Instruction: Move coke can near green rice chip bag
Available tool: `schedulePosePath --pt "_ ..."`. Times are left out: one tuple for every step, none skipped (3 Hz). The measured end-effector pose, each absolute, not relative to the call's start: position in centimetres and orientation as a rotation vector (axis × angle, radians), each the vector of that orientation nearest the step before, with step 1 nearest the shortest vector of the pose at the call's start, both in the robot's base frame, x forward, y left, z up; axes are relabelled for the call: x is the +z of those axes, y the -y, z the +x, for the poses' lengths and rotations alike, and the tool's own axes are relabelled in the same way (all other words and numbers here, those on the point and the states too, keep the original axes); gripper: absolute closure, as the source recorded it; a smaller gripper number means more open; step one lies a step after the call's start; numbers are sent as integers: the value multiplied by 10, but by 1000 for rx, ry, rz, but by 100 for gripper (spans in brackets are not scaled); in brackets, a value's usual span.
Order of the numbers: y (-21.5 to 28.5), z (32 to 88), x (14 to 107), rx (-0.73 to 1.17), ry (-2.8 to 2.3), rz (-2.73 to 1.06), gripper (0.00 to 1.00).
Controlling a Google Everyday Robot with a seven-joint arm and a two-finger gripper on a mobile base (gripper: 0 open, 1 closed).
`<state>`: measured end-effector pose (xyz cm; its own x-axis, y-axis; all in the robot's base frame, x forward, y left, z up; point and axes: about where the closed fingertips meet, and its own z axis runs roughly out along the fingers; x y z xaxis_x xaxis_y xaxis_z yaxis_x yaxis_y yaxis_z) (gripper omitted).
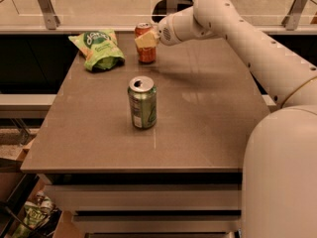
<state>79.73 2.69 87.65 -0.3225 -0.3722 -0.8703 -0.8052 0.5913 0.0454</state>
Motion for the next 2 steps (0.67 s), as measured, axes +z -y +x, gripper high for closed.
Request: schedulePosePath --pt "-27 797 877 609 -1925 -943 59" --pt "-29 797 876 612 -1925 -945 36"
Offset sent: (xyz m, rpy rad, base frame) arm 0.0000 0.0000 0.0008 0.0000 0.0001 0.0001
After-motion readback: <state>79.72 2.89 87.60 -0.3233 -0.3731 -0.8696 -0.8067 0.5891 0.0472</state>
